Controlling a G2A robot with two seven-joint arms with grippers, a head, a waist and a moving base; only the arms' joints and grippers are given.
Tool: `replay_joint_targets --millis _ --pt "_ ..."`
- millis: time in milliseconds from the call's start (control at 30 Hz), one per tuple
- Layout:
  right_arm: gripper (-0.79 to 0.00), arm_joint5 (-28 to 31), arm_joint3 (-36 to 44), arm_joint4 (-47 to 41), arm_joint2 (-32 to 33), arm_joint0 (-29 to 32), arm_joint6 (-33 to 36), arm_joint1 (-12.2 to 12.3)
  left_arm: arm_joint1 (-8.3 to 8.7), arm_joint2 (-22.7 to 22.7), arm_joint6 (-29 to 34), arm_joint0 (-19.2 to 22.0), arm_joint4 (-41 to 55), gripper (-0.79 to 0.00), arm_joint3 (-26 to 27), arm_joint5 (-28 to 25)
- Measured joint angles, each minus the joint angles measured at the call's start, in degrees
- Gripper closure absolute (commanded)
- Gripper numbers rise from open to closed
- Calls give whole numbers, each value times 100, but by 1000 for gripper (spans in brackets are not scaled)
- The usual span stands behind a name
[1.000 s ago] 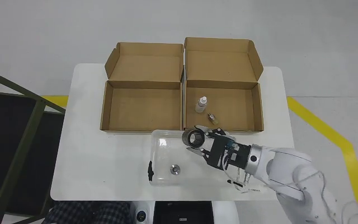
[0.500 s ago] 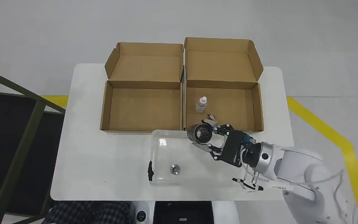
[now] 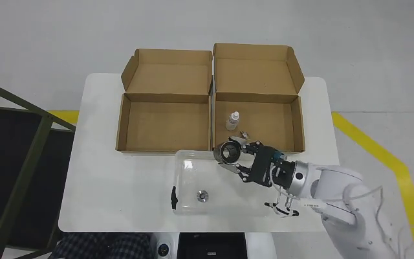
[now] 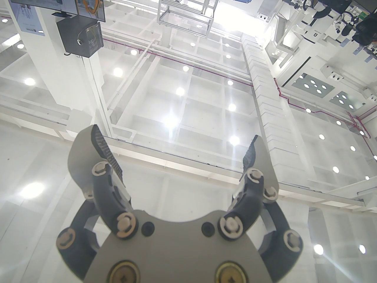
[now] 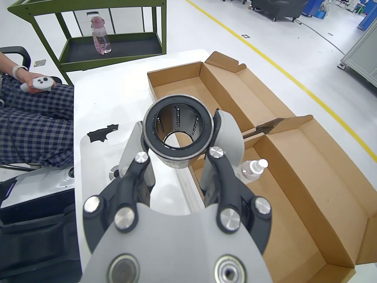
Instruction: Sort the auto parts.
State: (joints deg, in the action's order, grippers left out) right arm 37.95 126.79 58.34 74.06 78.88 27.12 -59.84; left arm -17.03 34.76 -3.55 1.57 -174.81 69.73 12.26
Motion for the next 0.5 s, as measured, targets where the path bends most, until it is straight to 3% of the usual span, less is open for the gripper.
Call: replay_joint_targets --millis 500 --pt "0 -717 -1213 299 -1691 -1610 439 -318 0 0 0 0 0 -785 0 0"
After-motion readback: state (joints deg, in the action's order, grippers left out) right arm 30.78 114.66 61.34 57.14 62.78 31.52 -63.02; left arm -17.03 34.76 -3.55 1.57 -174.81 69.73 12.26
